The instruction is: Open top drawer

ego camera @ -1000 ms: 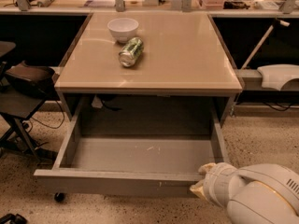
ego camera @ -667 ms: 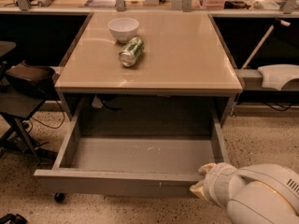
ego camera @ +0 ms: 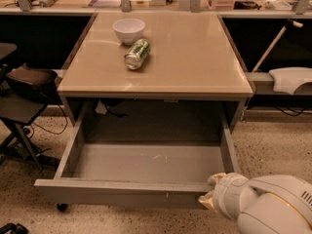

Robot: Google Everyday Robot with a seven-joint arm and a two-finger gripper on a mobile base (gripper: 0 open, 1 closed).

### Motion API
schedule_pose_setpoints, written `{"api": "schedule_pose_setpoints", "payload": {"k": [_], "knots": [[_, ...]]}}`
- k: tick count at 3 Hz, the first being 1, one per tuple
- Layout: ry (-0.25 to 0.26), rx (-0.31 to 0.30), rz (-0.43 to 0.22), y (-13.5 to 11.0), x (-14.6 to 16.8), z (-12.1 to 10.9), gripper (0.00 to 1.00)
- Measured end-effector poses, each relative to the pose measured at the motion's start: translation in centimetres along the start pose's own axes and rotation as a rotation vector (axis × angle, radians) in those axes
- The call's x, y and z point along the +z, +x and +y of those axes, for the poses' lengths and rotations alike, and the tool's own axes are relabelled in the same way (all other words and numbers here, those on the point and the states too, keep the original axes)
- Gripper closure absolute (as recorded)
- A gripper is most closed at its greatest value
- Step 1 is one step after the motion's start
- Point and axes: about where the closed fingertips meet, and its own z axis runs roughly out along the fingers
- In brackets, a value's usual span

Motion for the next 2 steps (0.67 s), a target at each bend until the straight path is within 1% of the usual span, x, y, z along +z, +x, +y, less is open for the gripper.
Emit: {"api": "schedule_pose_setpoints", "payload": {"k": [2], "knots": [[0.001,0.005,0.006,0.35,-0.33,0.41,1.00]]}}
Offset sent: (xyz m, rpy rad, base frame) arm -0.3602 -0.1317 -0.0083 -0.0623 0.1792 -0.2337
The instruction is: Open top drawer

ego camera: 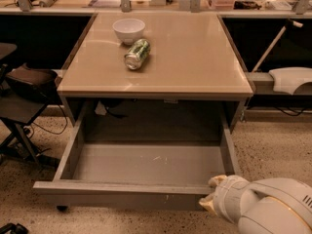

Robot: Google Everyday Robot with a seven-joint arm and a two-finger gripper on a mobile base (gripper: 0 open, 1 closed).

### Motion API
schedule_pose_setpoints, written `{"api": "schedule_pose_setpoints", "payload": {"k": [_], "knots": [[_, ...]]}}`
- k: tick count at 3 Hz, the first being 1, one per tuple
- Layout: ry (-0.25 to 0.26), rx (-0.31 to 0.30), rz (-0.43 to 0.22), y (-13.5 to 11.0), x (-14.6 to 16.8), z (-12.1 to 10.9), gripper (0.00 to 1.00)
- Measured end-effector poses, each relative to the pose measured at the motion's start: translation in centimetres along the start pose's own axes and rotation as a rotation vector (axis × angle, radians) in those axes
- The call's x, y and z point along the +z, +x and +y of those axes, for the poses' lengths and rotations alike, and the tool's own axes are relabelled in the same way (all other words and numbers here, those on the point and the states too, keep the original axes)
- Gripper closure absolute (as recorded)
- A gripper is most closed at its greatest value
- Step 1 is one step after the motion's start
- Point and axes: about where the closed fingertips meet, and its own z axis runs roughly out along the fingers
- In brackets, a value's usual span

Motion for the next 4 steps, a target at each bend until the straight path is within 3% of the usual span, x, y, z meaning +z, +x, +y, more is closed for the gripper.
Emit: {"api": "schedule_pose_setpoints", "payload": {"k": [2,4], "knots": [[0.009,-0.004,-0.002,0.36,-0.70,0.83,1.00],[0.009,-0.004,-0.002,0.36,-0.70,0.83,0.59]]}}
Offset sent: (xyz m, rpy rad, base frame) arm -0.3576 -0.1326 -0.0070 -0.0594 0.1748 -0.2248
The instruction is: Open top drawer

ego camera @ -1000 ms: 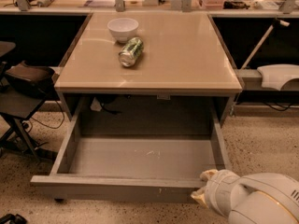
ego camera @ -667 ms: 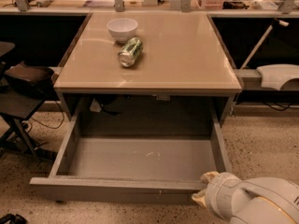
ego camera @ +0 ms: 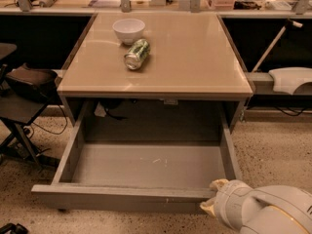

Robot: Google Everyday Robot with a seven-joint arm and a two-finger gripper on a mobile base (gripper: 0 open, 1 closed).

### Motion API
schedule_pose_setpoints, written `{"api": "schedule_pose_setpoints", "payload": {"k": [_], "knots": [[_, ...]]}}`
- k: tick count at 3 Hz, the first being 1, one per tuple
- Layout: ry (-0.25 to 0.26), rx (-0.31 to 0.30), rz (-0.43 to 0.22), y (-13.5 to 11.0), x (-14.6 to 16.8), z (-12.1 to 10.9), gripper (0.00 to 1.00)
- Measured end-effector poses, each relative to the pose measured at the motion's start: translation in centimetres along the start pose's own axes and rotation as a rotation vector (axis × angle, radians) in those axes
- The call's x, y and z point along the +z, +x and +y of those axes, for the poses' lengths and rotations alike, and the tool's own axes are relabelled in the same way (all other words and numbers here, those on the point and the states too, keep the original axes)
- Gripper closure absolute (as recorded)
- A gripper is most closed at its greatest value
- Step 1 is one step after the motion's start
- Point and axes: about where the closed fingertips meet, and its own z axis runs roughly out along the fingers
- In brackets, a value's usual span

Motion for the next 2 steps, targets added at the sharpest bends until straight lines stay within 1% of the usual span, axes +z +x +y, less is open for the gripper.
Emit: {"api": "schedule_pose_setpoints", "payload": {"k": [2], "knots": [[0.000,0.000,0.000,0.00,0.00,0.00,0.12]]}}
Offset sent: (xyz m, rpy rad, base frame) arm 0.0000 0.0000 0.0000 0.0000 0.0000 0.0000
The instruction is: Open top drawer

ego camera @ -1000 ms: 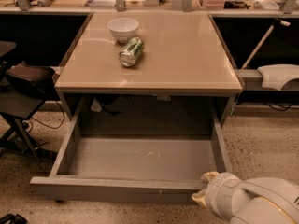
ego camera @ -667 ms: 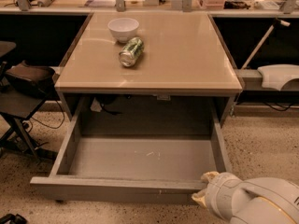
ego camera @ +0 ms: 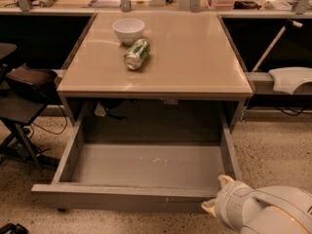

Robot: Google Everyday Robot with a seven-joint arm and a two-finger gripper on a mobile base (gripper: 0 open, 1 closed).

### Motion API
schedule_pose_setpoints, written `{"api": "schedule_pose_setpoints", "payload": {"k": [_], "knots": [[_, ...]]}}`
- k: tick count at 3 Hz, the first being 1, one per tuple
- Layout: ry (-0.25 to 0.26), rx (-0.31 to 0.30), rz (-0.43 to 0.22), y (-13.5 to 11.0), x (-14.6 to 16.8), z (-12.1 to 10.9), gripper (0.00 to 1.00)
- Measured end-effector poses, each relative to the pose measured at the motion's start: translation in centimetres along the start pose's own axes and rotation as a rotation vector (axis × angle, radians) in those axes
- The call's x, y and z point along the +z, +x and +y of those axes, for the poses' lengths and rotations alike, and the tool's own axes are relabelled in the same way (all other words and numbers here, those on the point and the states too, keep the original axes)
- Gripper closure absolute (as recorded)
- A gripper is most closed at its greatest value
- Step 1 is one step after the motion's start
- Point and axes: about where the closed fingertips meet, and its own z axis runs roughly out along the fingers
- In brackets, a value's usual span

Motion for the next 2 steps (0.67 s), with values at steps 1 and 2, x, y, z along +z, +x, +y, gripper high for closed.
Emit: {"api": "schedule_pose_setpoints", "payload": {"k": [1,2], "knots": [[0.000,0.000,0.000,0.00,0.00,0.00,0.00],[0.000,0.000,0.000,0.00,0.00,0.00,0.00]]}}
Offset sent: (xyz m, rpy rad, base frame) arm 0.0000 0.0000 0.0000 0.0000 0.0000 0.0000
